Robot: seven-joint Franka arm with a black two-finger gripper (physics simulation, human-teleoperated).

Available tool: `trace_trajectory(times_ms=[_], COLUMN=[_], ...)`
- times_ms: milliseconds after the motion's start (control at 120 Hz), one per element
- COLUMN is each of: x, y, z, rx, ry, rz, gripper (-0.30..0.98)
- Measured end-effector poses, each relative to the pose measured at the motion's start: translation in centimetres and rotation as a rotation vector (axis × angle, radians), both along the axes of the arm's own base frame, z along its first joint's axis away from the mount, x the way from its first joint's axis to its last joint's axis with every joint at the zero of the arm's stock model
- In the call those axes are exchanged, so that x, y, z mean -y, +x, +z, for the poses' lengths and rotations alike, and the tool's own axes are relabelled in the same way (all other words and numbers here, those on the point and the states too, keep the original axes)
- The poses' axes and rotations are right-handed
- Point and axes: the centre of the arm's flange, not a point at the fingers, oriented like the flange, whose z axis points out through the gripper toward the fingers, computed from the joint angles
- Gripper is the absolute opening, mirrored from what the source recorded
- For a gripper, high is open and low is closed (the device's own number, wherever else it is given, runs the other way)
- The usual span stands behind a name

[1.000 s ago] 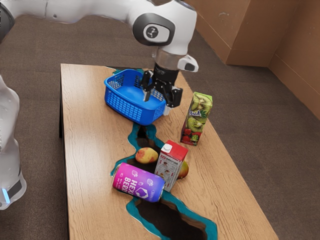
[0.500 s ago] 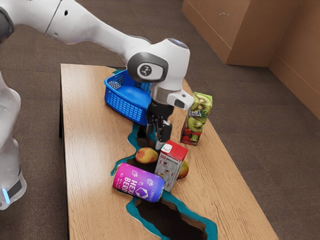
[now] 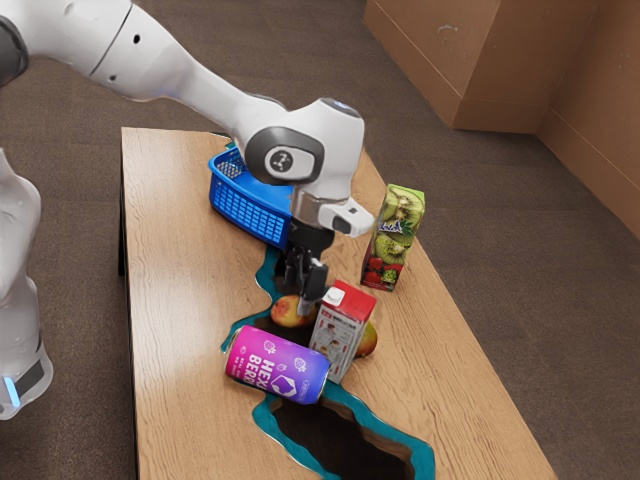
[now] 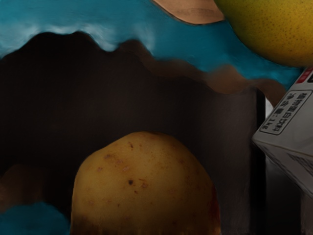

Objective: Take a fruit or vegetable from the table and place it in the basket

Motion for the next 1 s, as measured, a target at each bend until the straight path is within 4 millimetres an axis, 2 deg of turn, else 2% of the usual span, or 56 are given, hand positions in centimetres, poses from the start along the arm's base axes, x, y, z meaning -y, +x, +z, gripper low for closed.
trace_trajectory(times_ms=[117, 467, 683, 1000], x=[-0.1, -0.2, -0.3, -0.1], y=[-0.5, 0.2, 0.3, 0.8], z=[-0.3, -2.8, -3.4, -3.6], rx=[0.011, 0.000, 0.007, 0.035], ry=[-0.014, -0.018, -0.016, -0.017], rz=[-0.011, -0.042, -0.055, -0.066], gripper=[0.68, 0.67, 0.65, 0.47])
